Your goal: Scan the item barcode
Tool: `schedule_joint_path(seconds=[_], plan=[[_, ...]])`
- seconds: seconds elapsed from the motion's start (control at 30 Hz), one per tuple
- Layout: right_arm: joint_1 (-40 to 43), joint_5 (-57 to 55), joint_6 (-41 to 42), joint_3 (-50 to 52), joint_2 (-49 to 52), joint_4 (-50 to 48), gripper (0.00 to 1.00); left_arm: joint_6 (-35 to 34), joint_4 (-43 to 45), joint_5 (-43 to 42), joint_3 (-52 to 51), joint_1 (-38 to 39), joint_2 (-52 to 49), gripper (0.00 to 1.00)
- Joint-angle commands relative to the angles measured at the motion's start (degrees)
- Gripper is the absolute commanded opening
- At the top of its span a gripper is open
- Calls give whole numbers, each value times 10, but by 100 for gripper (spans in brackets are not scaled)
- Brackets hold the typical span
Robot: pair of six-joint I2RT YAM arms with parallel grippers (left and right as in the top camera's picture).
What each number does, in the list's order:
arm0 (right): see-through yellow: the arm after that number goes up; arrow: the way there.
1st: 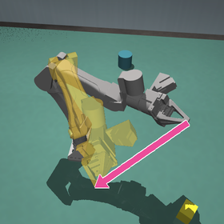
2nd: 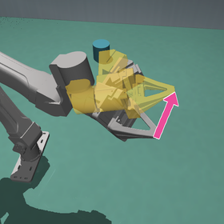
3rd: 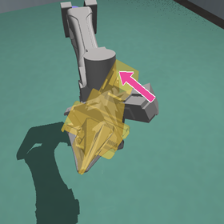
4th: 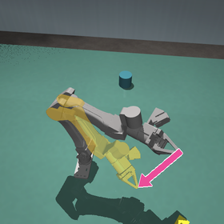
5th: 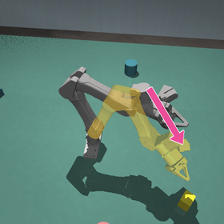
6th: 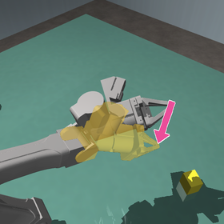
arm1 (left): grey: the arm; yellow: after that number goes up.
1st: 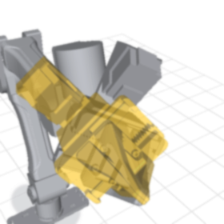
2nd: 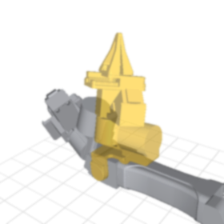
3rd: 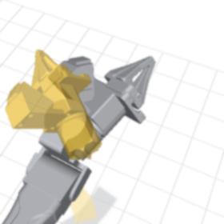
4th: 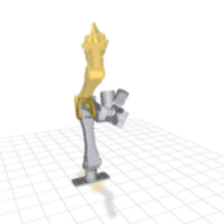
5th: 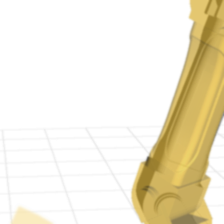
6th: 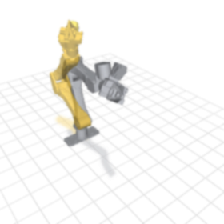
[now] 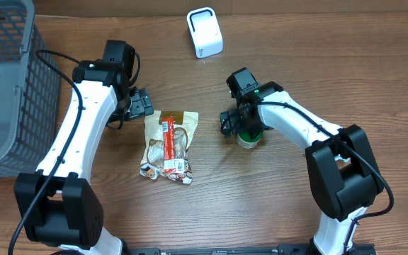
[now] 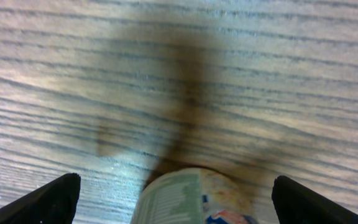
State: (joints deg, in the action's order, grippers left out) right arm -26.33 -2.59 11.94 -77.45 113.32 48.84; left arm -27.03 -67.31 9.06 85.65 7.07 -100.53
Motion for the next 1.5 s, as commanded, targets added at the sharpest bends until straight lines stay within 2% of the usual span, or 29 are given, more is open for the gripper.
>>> schedule_joint_path(seconds=[0.0,0.3,0.33,0.43,0.53,0.83,1.03,1.3,1.43,1.47], plan=[[5,-4,-3,0,1,6,100,0,1,3,8,1,-1,100],[8,-3,5,-78,-23,139,100,0,1,3,8,1,-1,100],[8,-3,5,-77,-23,142,98,0,1,3,8,1,-1,100],[8,-3,5,-68,-21,138,91,0,1,3,8,1,-1,99],[8,-3,5,-57,-21,128,88,0,1,3,8,1,-1,100],[8,-3,5,15,-21,59,84,0,1,3,8,1,-1,100],[8,-3,4,19,-21,49,79,0,1,3,8,1,-1,100],[8,-3,4,32,-21,32,77,0,1,3,8,1,-1,100],[8,-3,2,32,-21,32,60,0,1,3,8,1,-1,99],[8,-3,2,31,-21,33,52,0,1,3,8,1,-1,99]])
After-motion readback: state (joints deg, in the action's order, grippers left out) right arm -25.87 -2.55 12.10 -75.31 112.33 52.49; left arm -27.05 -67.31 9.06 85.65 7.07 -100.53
